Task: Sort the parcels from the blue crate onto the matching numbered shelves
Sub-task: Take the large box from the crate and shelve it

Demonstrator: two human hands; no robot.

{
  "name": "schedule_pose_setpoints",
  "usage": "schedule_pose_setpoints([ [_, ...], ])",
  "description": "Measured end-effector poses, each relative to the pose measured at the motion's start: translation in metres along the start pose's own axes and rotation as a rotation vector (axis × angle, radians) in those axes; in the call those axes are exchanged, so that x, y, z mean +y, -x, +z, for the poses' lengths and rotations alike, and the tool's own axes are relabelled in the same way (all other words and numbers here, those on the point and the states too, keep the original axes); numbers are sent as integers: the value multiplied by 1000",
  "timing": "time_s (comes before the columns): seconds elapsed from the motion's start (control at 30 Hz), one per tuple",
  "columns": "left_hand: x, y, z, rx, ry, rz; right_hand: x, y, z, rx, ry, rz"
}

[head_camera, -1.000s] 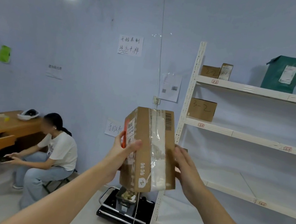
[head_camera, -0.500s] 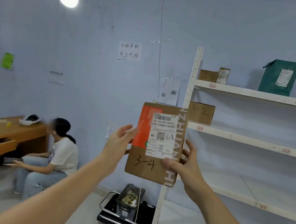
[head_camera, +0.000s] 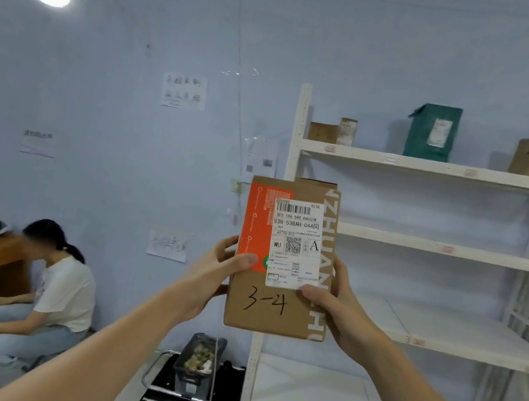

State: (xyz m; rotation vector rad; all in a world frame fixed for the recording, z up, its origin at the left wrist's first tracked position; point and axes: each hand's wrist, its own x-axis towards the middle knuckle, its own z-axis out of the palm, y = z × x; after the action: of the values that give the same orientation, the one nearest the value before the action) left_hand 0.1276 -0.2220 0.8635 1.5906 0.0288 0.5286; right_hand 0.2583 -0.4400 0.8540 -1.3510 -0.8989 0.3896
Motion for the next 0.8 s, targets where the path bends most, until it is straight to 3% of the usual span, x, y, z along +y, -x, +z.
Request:
schedule_pose_setpoints([
  [0.4,-44,-63,238,-387,149,45,-17,117,-187,389,178,-8],
  [0.8,-118,-166,367,-448,135,7,36,104,-339,538,206,60],
])
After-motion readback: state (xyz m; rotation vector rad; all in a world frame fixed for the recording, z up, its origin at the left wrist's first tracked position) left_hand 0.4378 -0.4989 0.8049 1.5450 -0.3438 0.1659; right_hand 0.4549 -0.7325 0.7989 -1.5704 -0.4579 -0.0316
